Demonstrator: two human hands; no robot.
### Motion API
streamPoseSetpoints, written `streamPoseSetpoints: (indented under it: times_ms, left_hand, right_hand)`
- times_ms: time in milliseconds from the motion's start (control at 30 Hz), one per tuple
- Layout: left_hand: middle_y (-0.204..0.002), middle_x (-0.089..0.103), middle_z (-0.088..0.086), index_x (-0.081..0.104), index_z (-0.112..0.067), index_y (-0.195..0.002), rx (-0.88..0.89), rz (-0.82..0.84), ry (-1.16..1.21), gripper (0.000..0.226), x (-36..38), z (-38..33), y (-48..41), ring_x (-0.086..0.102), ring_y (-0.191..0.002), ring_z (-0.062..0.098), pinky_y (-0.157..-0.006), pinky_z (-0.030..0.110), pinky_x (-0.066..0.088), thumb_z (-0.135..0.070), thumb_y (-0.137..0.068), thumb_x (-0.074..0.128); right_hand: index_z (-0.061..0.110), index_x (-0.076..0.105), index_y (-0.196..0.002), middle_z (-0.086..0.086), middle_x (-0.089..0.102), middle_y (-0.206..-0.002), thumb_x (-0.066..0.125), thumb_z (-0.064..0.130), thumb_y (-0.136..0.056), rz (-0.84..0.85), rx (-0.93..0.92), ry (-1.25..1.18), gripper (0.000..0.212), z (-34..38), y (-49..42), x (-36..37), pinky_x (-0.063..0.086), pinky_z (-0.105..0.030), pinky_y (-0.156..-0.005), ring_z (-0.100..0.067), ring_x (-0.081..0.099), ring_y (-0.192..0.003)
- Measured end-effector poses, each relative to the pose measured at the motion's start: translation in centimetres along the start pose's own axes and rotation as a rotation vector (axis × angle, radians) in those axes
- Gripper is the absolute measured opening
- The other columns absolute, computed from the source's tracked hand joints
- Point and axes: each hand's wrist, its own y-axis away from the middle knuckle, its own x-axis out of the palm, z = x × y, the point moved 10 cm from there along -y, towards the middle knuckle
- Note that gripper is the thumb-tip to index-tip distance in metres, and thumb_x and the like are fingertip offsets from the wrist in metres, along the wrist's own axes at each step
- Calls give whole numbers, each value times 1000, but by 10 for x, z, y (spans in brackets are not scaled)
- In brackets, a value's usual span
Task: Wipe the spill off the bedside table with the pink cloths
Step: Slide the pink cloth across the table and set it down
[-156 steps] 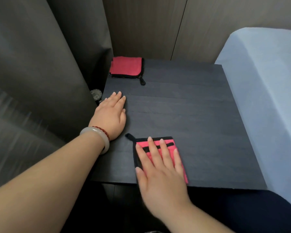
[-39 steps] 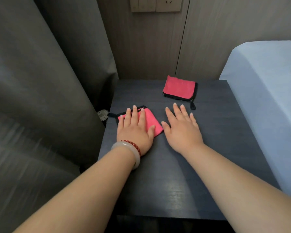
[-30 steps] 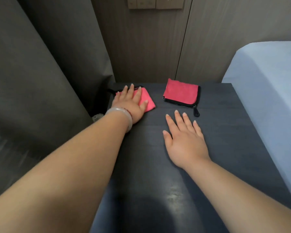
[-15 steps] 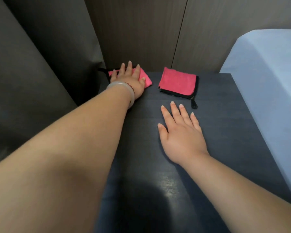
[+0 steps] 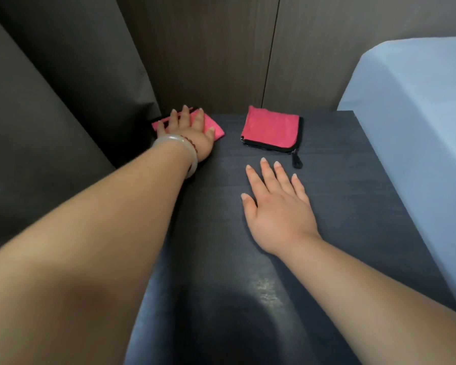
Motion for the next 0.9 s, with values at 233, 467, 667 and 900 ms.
streamPoseSetpoints:
  times_ms: [233,467,667,900]
  left_hand:
    - [-162,-15,-2,-5,-38,-153,153,-44,-41,65,23,-15,63,-12,-148,26,-117,54,-3,-59,-97,17]
    - [-162,-14,3,-3,-32,-155,-64,-8,20,64,10,24,32,-13,-148,29,-117,55,-4,-55,-98,17]
    - [-162,-16,-2,-6,-36,-153,179,-66,-8,64,36,-9,120,-14,-148,25,-118,52,-7,-59,-97,14]
    - [-162,-18,-3,-7,-39,-152,62,68,10,64,30,-5,87,-16,-148,25,-117,54,-5,-58,-97,18]
  right_hand:
    - [34,1,-155,7,-9,-164,14,48,-100,-10,5,3,58,1,-1,0,-5,-42,-121,-14,-12,-149]
    - [34,0,-155,7,-8,-164,13,48,-100,2,10,14,58,-2,-1,2,-4,-42,-121,-14,-12,-149]
    - [33,3,-155,7,-6,-164,16,44,-101,-13,6,7,57,-1,-1,0,-4,-41,-121,-14,-9,-150]
    - [19,20,-155,3,11,-163,28,26,-101,-96,20,-96,55,-4,5,-9,0,-33,-121,-13,4,-150]
